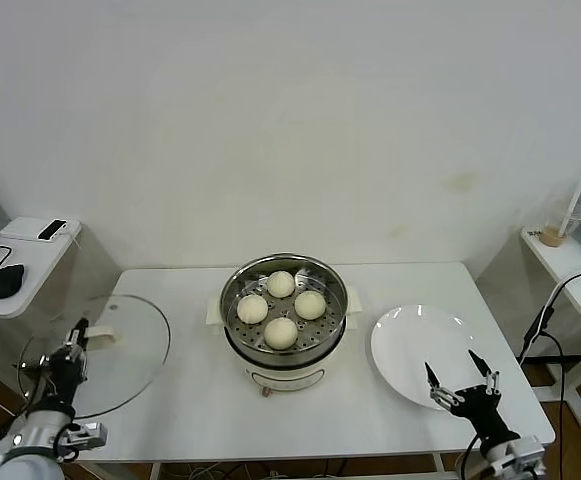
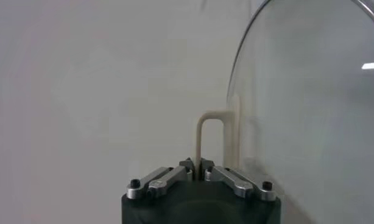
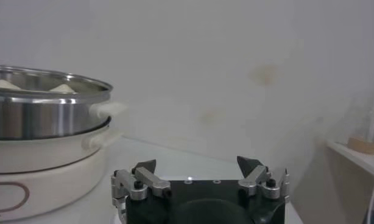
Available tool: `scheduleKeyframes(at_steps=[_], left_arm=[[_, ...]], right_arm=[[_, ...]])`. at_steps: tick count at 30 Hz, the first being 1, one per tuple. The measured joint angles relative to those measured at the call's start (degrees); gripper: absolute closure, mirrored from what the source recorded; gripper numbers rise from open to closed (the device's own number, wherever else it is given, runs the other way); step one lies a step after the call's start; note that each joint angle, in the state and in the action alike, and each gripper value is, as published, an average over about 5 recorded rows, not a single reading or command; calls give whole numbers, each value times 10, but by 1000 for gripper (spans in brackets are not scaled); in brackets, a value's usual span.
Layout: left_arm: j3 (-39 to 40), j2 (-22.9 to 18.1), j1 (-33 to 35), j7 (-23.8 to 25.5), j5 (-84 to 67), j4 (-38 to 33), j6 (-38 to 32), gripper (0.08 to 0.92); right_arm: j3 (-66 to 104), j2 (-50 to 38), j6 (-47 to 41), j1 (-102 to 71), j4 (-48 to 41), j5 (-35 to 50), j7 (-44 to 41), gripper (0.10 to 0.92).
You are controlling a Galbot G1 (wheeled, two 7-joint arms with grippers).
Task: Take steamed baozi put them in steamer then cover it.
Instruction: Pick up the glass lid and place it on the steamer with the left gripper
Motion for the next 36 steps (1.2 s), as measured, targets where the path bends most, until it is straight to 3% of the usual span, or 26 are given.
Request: scheduleKeyframes(at_steps=[8,19,25,36], left_arm=[[27,25,-16,38,-28,-71,41,859],[148,30,-93,89,-13,-98,104,859],[222,2,-148,123,31,-88,131,859],[336,-91,-250,164,114,-19,162,859]], right_arm=[[-9,5,4,-2,2,-16,-7,203],[-27,18,4,-6,12,-56,-15,203],[-40,27,2,-4,12,-76,-16,203],[-43,30,5,-5,0,-95,-17,203]])
